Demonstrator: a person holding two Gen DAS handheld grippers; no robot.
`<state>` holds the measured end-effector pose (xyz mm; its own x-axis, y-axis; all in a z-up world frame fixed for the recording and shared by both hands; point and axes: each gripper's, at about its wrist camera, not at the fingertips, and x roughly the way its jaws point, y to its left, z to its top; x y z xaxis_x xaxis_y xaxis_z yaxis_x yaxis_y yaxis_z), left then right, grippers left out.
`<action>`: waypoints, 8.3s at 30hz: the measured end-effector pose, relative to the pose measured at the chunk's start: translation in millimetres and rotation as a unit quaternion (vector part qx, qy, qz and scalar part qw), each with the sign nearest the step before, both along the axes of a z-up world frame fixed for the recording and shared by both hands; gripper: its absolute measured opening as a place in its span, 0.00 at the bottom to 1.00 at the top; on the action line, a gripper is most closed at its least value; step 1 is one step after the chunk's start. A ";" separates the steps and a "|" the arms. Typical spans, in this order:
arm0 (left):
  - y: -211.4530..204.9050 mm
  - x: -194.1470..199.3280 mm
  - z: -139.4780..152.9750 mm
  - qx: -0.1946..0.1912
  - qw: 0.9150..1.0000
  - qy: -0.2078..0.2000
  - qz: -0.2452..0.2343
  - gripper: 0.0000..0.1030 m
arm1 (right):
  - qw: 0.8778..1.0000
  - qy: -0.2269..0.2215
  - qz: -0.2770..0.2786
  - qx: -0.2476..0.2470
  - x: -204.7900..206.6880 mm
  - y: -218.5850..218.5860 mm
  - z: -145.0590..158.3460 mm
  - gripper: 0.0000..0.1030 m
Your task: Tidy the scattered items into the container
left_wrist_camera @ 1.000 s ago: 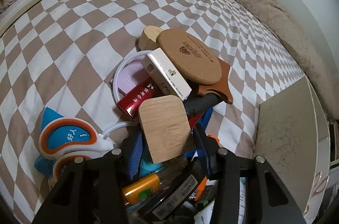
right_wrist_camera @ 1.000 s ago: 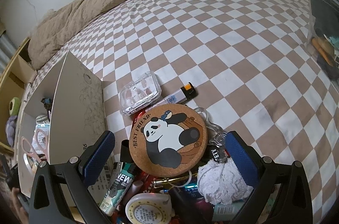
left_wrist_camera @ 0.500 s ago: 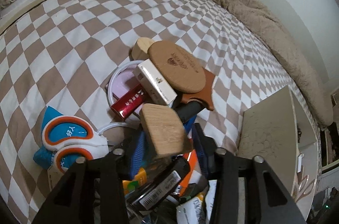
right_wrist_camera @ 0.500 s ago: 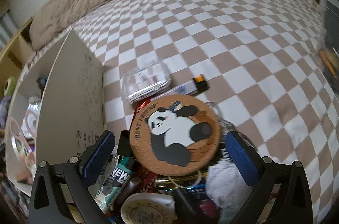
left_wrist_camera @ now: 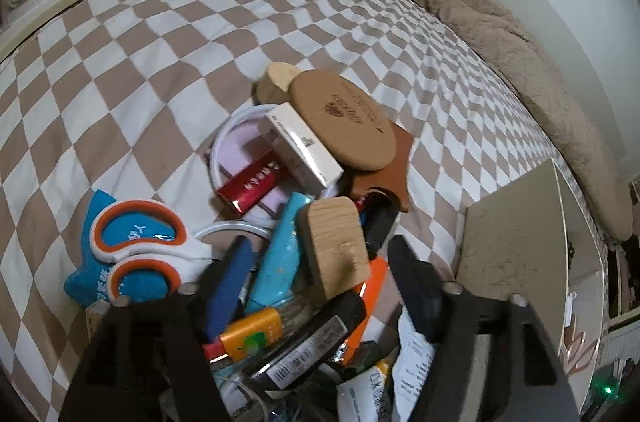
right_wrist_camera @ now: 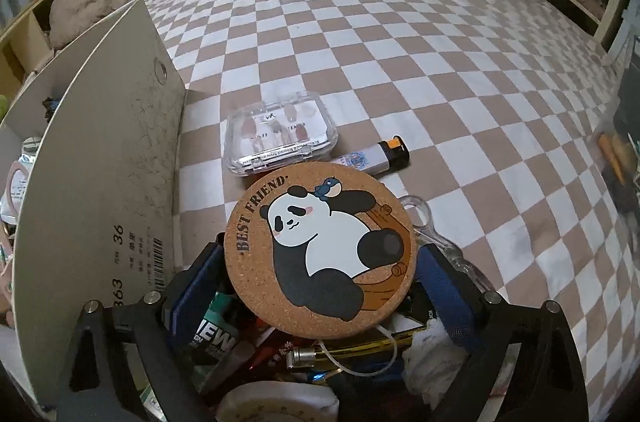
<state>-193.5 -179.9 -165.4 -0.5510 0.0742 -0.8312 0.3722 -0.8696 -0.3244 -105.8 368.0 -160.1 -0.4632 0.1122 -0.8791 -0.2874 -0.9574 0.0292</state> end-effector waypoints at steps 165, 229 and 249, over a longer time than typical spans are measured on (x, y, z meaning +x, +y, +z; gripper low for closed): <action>184.2 83.2 98.8 -0.092 0.947 0.175 -0.255 0.40 | 0.992 0.117 0.047 -0.023 -39.8 8.2 40.9 0.85; 200.3 83.8 92.3 -0.150 0.944 0.134 -0.263 0.51 | 0.981 0.123 0.145 -0.047 -59.8 20.8 39.3 0.84; 202.3 83.8 90.3 -0.148 0.942 0.135 -0.268 0.51 | 0.982 0.158 0.033 -0.095 -45.0 58.0 47.4 0.85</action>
